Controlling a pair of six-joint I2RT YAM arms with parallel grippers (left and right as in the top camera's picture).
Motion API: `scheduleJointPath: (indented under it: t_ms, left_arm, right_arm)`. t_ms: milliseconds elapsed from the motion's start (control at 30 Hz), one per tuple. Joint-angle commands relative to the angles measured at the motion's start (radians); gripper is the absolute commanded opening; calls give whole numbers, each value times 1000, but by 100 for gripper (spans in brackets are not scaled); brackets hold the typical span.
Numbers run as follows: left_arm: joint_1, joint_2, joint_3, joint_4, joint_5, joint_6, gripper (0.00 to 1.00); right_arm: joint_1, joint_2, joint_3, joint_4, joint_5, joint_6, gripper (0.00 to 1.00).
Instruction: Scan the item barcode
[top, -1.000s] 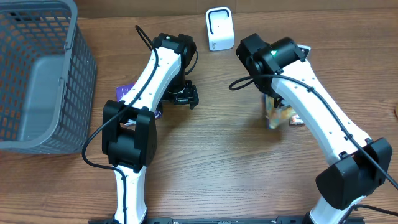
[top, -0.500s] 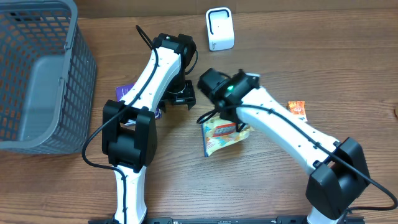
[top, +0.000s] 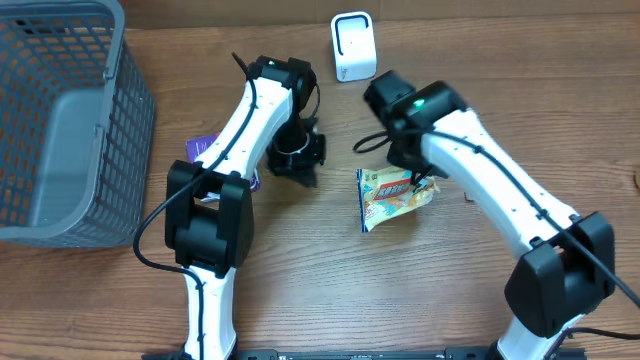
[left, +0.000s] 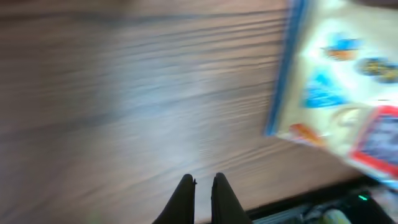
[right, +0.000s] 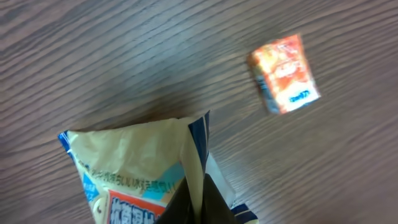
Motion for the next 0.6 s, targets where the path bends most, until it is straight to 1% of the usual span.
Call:
scheduleJointPath:
  t_ms: [0, 67, 133, 167, 300, 467, 567]
  left_arm:
    - [-48, 5, -101, 101, 253, 59, 4]
    - [-68, 5, -169, 195, 330, 55, 4]
    - [-85, 5, -234, 289, 393, 29, 4]
    - [-92, 5, -271, 348, 401, 1, 4]
    - [-97, 5, -327, 451, 397, -76, 4]
    - [-105, 5, -341, 561, 394, -138, 4]
    - [-122, 5, -341, 653, 394, -174, 4]
  right_arm:
    - [-18, -11, 29, 26, -177, -80, 4]
    - [-32, -11, 29, 35, -230, -82, 4]
    - [-38, -11, 29, 43, -274, -119, 4]
    - [-40, -11, 29, 50, -299, -134, 4]
    - [-39, -11, 32, 56, -319, -153, 4]
    - [-39, -11, 78, 53, -442, -212, 4]
    - [-33, -11, 108, 53, -508, -212, 4]
